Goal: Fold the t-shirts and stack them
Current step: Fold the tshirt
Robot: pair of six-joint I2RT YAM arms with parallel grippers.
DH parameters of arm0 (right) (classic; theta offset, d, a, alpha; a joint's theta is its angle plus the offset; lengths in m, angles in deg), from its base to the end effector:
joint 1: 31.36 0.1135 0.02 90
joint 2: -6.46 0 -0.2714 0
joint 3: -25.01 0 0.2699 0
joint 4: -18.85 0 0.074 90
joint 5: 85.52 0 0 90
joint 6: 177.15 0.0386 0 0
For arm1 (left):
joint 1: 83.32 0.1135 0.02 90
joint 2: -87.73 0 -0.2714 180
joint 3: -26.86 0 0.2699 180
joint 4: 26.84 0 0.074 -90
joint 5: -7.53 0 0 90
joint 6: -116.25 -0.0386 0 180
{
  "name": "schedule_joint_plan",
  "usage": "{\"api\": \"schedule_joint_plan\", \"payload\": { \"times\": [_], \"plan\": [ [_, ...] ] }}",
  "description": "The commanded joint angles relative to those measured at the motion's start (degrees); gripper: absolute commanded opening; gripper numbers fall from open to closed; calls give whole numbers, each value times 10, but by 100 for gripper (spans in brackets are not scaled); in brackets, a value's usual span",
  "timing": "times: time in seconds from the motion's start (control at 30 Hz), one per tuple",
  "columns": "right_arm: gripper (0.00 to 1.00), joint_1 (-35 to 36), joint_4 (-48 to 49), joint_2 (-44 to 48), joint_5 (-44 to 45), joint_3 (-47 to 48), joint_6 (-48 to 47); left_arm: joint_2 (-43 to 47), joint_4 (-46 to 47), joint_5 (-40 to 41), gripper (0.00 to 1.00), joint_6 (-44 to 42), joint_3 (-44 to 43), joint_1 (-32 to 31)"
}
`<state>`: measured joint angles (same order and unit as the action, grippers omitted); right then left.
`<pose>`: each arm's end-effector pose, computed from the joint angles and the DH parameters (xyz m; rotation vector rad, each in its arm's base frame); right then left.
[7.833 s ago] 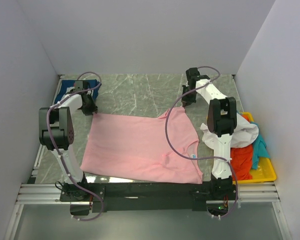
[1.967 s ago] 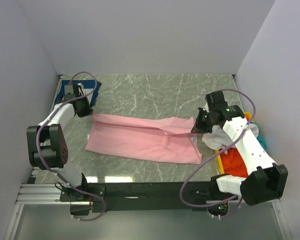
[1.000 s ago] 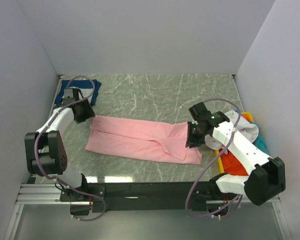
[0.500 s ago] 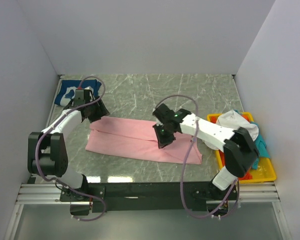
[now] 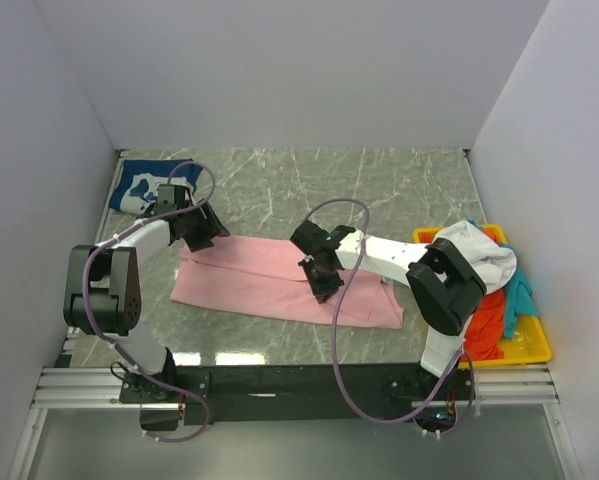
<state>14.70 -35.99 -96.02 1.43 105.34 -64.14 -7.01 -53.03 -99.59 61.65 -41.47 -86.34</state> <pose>0.2441 0.2563 0.1671 -0.6030 2.9119 0.2574 0.3504 -0.0299 0.1758 -0.5854 2.4815 -0.6455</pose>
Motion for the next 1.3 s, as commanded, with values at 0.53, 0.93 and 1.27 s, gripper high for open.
{"api": "schedule_joint_plan", "payload": {
  "times": [0.53, 0.93, 1.27],
  "plan": [
    [24, -48, -19, 0, 135, 61, 8, 11, 18, 0, 64, -5, 17, 0],
    [29, -59, -15, -23, 157, 79, 5, 6, 15, 3, 65, -11, 22, 0],
    [29, -87, 10, -37, 163, 75, 0, 6, 15, 0, 64, -9, 24, 0]
  ]
}}
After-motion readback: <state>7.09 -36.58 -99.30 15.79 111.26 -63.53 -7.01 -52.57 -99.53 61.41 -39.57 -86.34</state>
